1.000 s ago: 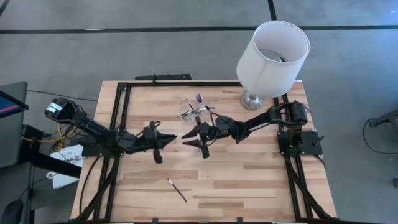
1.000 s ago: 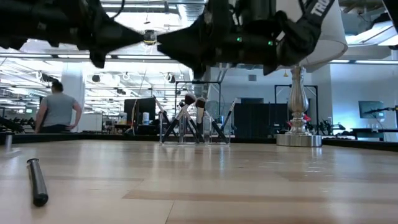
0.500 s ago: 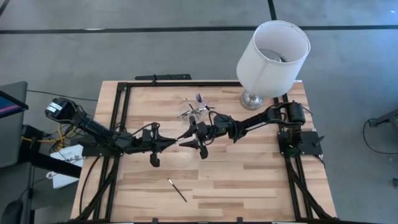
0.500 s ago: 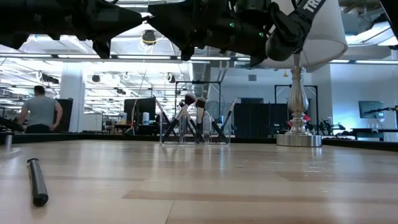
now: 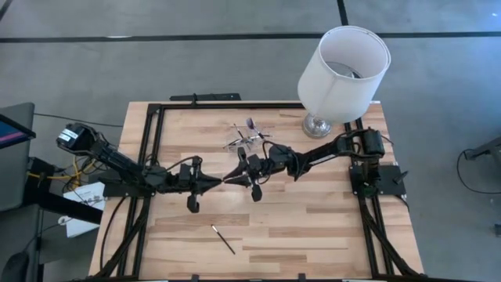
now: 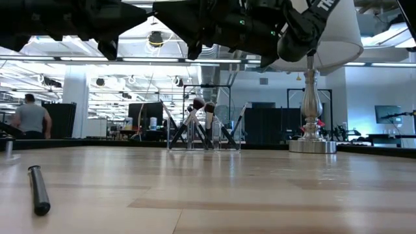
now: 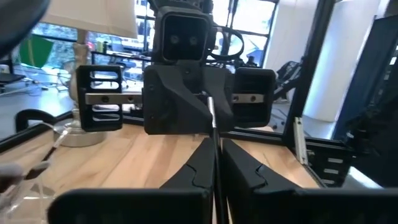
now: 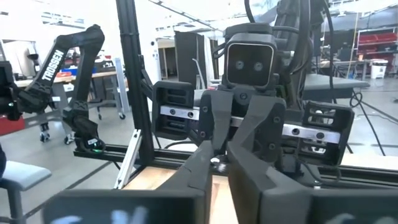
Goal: Sort items
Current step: Put the liner brush into the transparent organizer, then put the black eyeshadow brush into the transparent organizer
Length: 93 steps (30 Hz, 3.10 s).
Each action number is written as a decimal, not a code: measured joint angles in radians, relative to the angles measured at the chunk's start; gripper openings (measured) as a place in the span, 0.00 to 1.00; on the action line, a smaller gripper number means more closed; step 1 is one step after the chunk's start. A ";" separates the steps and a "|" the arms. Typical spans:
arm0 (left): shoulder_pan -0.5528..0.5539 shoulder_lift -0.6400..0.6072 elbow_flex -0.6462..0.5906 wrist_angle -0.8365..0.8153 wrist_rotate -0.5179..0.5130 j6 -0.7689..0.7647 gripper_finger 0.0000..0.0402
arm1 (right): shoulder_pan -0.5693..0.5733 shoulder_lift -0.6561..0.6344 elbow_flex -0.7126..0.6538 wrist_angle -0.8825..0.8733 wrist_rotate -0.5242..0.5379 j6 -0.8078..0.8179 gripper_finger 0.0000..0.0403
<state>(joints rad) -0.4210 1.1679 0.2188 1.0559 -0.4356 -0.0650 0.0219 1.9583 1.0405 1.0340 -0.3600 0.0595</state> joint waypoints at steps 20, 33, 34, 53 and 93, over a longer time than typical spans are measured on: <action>0.003 0.000 0.001 0.000 -0.258 0.040 0.25 | -0.011 -0.219 0.000 -0.499 0.309 0.053 0.01; 0.087 0.000 0.001 0.000 -0.342 0.079 0.25 | -0.144 -0.284 0.016 -0.760 0.722 0.052 0.02; 0.094 0.000 0.001 0.000 -0.342 0.069 0.25 | -0.156 -0.254 0.030 -0.782 0.698 0.064 0.02; 0.122 0.000 -0.003 -0.043 -0.329 0.024 0.25 | -0.233 -0.045 0.407 -1.226 0.491 -0.046 0.15; -0.210 0.518 0.139 -0.237 0.412 -0.128 0.25 | 0.147 -0.122 0.592 -1.563 0.518 0.036 0.39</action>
<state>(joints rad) -0.6314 1.6855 0.3577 0.8188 -0.0231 -0.1929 0.1692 1.8362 1.6321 -0.5290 0.1577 0.0958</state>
